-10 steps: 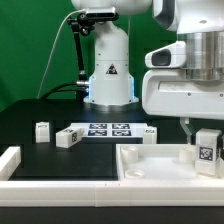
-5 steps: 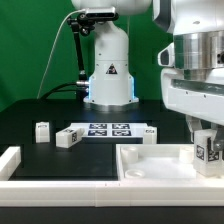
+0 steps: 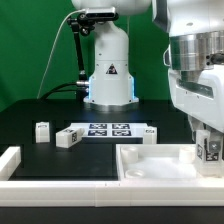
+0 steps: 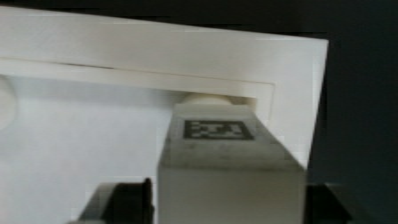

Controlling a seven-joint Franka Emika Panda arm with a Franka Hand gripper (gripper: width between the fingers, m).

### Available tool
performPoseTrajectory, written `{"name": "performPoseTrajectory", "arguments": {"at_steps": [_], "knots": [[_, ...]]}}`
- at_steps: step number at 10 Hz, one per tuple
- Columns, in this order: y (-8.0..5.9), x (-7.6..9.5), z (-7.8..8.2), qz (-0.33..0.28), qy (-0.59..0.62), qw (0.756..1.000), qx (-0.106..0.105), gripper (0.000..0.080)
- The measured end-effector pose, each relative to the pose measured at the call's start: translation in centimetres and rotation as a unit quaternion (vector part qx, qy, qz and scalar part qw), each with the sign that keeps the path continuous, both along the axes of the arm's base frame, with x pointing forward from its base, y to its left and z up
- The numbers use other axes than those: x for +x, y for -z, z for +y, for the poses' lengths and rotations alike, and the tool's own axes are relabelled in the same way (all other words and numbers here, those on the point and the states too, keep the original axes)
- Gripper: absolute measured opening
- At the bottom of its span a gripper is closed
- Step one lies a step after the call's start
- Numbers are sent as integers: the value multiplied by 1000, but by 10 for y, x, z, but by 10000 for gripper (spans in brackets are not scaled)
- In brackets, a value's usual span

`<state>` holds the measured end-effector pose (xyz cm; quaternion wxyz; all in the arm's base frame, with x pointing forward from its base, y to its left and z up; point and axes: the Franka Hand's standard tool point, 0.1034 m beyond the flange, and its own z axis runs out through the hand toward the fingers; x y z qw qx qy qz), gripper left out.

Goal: Assemble one leg

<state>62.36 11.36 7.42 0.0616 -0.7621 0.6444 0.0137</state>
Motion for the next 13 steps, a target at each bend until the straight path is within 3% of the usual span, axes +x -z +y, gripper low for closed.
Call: {"name": "performPoseTrajectory", "arguments": {"at_steps": [1, 2, 5, 10, 13], "knots": [[0, 0, -1, -3, -35, 999, -2, 542], [-1, 1, -3, -9, -91, 996, -5, 626], [-3, 2, 0, -22, -268, 963, -16, 648], [-4, 0, 6, -28, -502, 863, -52, 649], [-4, 1, 5, -38, -601, 797, -57, 649]]}}
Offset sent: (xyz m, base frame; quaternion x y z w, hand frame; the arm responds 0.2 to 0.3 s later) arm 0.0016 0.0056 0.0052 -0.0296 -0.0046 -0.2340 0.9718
